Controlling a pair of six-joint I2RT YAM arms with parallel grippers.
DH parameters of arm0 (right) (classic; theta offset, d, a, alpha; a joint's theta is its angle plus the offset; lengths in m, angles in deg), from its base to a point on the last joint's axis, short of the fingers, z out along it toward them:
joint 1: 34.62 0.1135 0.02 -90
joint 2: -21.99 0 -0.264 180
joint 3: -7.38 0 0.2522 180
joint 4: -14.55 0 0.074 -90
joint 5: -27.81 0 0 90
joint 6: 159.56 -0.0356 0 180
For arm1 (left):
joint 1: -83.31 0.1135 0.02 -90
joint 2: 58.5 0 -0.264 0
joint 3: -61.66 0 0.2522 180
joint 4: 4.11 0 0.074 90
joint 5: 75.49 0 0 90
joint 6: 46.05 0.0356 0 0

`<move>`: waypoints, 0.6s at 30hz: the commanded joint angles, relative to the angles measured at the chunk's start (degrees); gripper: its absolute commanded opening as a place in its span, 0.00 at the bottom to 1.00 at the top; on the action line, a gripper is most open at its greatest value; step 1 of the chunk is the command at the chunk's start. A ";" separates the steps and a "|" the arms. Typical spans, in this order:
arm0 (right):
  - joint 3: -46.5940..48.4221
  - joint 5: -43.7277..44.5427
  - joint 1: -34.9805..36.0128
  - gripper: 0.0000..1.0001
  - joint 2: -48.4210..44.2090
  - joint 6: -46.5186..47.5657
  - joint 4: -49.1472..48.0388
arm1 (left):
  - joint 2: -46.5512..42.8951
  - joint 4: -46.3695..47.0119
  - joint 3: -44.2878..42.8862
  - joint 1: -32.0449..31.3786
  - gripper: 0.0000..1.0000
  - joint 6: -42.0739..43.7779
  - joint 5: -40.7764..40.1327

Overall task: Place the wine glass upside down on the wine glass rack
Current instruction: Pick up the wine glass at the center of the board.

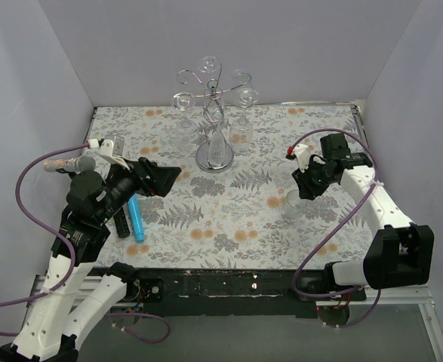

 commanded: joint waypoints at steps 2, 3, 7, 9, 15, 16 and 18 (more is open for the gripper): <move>-1.00 0.12 0.14 0.36 1.10 -0.65 -0.44 | -1.48 1.23 1.10 0.10 0.98 -0.81 1.51; -1.00 0.12 0.14 0.33 1.27 -0.74 -0.53 | -1.57 1.31 1.36 0.10 0.98 -0.99 1.68; -0.92 -0.06 0.14 0.21 1.54 -1.01 -0.44 | -1.66 1.75 1.72 0.10 0.98 -1.78 2.39; -1.00 -0.15 0.14 0.15 1.63 -1.09 -0.44 | -1.66 1.93 1.80 0.18 0.98 -2.13 2.65; -0.92 -1.38 0.14 0.01 1.54 -1.36 -0.09 | -2.19 3.16 3.56 0.19 0.98 -3.71 2.91; -0.83 -1.55 0.14 0.01 1.28 -1.36 0.00 | -2.36 3.42 3.91 0.18 0.98 -4.15 2.92; -0.57 -1.99 0.14 0.01 0.75 -1.36 0.17 | -2.71 4.04 4.70 0.18 0.98 -5.11 3.35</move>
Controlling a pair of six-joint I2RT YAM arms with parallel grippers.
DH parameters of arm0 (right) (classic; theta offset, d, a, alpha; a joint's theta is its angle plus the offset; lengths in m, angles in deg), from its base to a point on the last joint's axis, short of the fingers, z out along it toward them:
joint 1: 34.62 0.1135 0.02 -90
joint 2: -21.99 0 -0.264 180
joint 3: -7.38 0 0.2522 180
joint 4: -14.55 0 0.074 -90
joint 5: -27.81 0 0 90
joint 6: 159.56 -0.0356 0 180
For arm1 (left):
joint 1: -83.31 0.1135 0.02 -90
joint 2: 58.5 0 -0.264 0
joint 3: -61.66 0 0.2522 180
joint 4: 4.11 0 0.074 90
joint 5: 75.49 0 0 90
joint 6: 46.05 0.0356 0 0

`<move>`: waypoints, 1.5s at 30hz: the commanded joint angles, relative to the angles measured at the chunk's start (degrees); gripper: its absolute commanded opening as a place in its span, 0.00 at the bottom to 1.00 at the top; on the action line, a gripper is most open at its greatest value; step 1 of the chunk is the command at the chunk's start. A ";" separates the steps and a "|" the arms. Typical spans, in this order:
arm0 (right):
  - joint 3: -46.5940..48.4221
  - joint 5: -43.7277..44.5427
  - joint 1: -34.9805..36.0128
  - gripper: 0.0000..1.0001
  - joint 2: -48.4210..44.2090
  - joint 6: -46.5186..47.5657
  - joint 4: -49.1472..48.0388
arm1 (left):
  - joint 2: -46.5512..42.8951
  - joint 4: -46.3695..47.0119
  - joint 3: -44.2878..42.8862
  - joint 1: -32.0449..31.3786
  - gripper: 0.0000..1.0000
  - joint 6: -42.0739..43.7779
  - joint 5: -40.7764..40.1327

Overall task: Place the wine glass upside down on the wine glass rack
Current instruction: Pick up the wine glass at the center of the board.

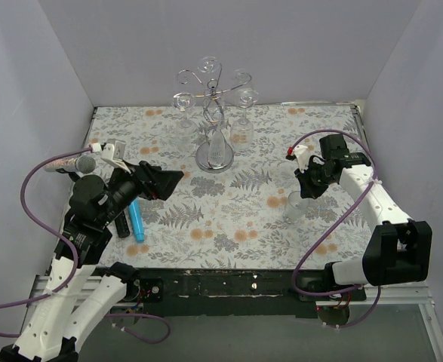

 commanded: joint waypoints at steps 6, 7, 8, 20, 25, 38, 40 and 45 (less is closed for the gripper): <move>1.93 -5.02 0.06 0.01 -2.58 0.18 2.01 | -1.25 2.62 3.09 0.18 0.98 -3.66 2.33; 2.28 -5.64 0.14 0.01 -2.85 0.52 2.28 | -1.25 2.71 3.18 0.18 0.98 -3.84 2.51; 2.55 -6.43 0.06 0.01 -3.20 0.70 2.54 | -1.25 2.71 3.27 0.18 0.98 -4.01 2.77; 5.63 -14.34 -1.79 0.01 -7.59 1.23 4.39 | -1.69 2.62 5.03 0.18 0.98 -6.21 6.99; 6.68 -16.80 -2.67 0.01 -9.70 1.32 4.48 | -1.96 2.54 6.17 0.18 0.98 -7.88 9.62; 8.97 -22.25 -4.78 0.01 -13.75 0.79 4.57 | 2.96 2.88 7.49 -0.25 0.98 -12.19 20.26; 8.88 -23.04 -5.30 0.01 -14.45 0.53 4.39 | 4.02 3.41 7.49 -1.30 0.98 -12.45 20.27; 8.88 -24.53 -6.71 0.01 -15.06 0.18 3.95 | 6.92 6.13 8.28 -9.37 0.98 -13.68 15.36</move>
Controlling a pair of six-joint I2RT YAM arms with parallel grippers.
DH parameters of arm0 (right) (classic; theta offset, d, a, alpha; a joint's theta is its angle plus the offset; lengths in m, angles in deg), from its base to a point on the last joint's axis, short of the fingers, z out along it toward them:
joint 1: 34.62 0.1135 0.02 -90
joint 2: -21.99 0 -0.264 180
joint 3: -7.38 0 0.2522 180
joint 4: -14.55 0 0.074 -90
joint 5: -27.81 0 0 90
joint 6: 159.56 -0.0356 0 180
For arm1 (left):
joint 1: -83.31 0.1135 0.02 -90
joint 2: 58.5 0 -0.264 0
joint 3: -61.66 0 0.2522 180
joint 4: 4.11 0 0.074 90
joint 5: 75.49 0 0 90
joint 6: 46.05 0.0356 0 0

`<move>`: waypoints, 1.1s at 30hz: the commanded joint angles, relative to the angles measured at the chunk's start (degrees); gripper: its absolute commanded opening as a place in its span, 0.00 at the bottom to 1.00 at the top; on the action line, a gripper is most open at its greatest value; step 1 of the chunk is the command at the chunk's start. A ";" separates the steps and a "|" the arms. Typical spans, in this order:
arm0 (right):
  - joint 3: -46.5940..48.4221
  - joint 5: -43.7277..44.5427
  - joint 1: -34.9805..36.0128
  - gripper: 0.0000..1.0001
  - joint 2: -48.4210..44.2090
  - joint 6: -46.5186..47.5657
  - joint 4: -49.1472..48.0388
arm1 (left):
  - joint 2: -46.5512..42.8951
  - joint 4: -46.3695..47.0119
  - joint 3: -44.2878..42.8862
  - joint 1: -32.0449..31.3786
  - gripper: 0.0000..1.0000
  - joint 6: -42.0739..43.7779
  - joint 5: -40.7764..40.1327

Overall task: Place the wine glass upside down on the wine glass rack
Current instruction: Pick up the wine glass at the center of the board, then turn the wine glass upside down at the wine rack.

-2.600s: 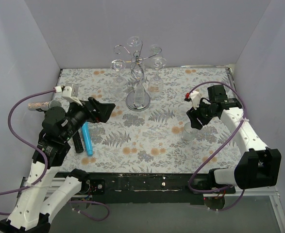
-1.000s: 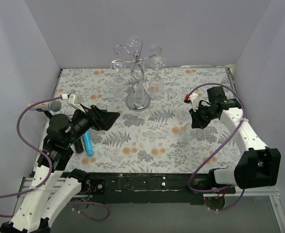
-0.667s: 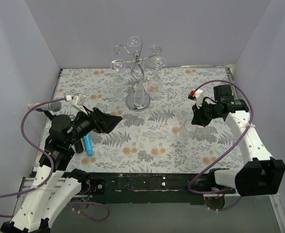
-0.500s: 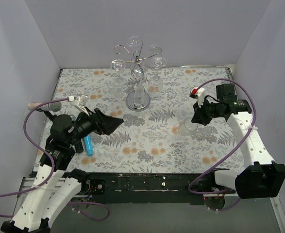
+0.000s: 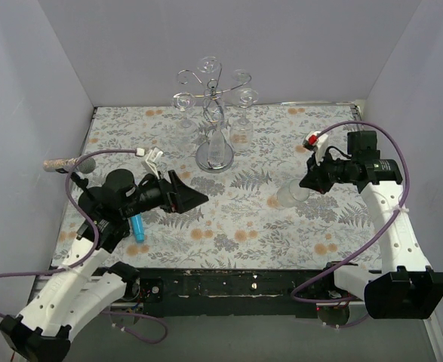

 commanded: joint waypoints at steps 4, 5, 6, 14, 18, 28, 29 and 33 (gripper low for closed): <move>3.33 -6.03 -2.37 0.01 -2.26 -1.03 -1.84 | 4.00 5.88 2.01 -15.15 0.98 -2.41 -8.41; 3.42 -6.38 -2.28 0.01 -2.35 -1.20 -1.84 | 4.62 6.85 2.36 -16.56 0.98 -2.76 -9.47; 3.50 -6.82 -2.37 0.01 -2.43 -1.29 -1.93 | 5.32 7.56 2.63 -18.06 0.98 -2.93 -10.53; 5.26 -10.95 -3.95 0.01 -1.12 -2.52 -1.58 | 9.63 15.29 4.91 -22.20 0.98 -5.48 -13.61; 6.14 -14.64 -3.95 0.01 0.02 -3.14 -1.32 | 11.91 17.58 6.06 -23.25 0.98 -7.76 -15.28; 7.46 -23.78 -3.95 0.01 2.14 -4.10 -1.14 | 22.98 23.82 2.37 -26.59 0.90 -17.44 -21.43; 7.20 -24.22 -3.95 0.01 2.14 -4.28 -1.40 | 24.38 24.00 1.67 -27.21 0.90 -17.70 -22.13; 6.49 -25.19 -3.95 0.01 1.70 -4.45 -1.76 | 30.01 24.00 -1.14 -28.88 0.83 -19.28 -24.42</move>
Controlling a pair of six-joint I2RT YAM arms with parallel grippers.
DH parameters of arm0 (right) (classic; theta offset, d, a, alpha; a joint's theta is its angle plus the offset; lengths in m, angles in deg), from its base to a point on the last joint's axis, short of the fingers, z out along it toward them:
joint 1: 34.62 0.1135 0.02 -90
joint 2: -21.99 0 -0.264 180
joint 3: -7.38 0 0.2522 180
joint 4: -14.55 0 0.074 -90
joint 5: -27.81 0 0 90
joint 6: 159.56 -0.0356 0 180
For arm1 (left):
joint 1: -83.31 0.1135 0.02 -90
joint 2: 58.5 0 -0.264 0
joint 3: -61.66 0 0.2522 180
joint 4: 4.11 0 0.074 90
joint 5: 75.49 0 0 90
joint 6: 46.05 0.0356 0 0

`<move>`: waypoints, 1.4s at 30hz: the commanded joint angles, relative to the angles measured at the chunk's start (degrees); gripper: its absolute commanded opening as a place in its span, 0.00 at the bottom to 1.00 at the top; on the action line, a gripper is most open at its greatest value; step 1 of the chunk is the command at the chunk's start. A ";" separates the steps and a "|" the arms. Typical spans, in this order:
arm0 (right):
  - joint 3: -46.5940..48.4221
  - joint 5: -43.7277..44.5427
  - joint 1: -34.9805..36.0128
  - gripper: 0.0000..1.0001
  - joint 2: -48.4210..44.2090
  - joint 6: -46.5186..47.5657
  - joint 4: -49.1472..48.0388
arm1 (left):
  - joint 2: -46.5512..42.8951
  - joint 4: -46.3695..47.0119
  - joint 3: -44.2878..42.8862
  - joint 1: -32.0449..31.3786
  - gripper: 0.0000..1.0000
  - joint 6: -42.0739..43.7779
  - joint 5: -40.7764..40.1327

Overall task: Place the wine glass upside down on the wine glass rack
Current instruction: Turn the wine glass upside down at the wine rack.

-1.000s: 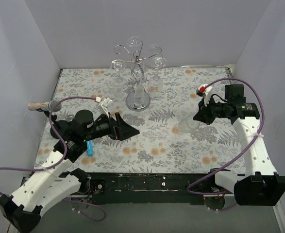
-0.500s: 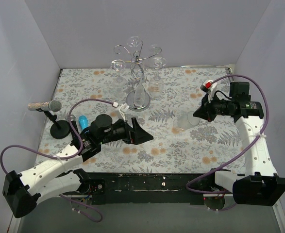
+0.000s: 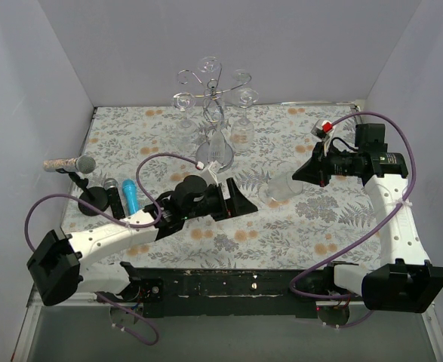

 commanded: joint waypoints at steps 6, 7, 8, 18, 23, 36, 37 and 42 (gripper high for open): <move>1.64 -6.16 -0.08 0.01 -1.50 -1.33 -2.04 | 9.00 3.24 -8.12 -2.05 0.73 -2.63 -6.36; 1.55 -6.24 -0.08 0.01 -1.59 -1.24 -2.04 | 9.44 3.50 -8.47 -2.05 0.72 -2.63 -6.62; 1.55 -6.33 -0.08 0.01 -1.50 -1.33 -2.04 | 9.88 3.59 -8.91 -2.05 0.69 -2.54 -6.97; 1.28 -6.60 -0.08 0.01 -1.59 -1.33 -2.04 | 13.31 3.85 -11.98 -2.05 0.49 -1.05 -8.12; 0.67 -6.59 -0.08 0.01 -1.94 -1.33 -2.30 | 14.80 4.38 -13.21 -2.05 0.41 -0.70 -7.33; -1.70 -6.16 -0.08 0.01 -3.43 0.34 -2.30 | 13.23 6.14 -10.94 -2.04 0.00 2.64 -8.64; -2.05 -5.89 -0.08 0.01 -3.61 0.60 -2.13 | 12.70 5.97 -10.67 -2.05 0.00 2.99 -9.26; -4.95 -4.66 -0.08 0.13 -4.66 3.15 -2.04 | 10.33 5.00 -8.65 -1.96 0.00 5.01 -11.55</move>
